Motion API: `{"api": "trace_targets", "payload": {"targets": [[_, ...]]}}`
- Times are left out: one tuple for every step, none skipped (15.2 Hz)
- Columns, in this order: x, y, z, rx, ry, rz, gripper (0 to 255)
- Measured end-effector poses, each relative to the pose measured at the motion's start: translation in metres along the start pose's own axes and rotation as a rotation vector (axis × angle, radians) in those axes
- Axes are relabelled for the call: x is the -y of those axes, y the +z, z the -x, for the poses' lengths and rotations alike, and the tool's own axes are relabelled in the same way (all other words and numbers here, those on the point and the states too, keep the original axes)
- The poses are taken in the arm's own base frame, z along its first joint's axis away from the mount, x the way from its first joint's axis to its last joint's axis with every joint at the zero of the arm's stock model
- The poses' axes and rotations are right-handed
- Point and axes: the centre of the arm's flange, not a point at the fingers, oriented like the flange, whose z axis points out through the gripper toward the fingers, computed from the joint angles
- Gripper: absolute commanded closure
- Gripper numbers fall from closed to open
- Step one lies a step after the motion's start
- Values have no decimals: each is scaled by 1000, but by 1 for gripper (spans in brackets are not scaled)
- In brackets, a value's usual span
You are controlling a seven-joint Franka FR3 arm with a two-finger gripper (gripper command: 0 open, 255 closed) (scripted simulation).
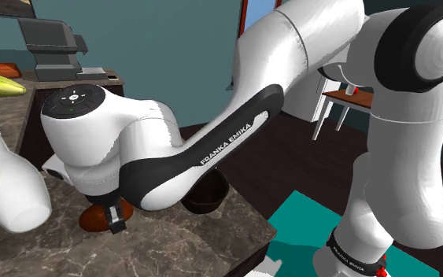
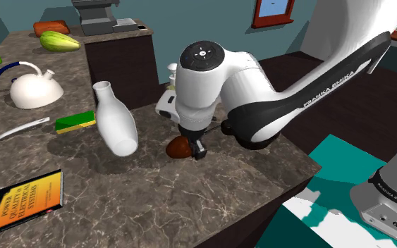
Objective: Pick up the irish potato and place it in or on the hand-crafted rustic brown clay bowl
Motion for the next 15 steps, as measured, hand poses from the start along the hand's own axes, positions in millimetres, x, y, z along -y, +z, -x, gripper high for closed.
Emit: {"api": "trace_targets", "payload": {"targets": [[0,-5,0,0,0,0,255],[-2,-10,1,0,0,0,255],[-4,-15,1,0,0,0,255],[-6,-19,3,0,0,0,255],[-7,-25,3,0,0,0,255],[-9,-31,4,0,0,0,255],[-10,-37,3,0,0,0,255],[-11,-41,4,0,0,0,255],[-14,-46,3,0,0,0,255],[-16,-51,3,0,0,0,255],[-18,-56,3,0,0,0,255],[-19,-60,4,0,0,0,255],[-20,-66,4,0,0,0,255],[-22,-71,3,0,0,0,255],[-24,-77,4,0,0,0,255]]}}
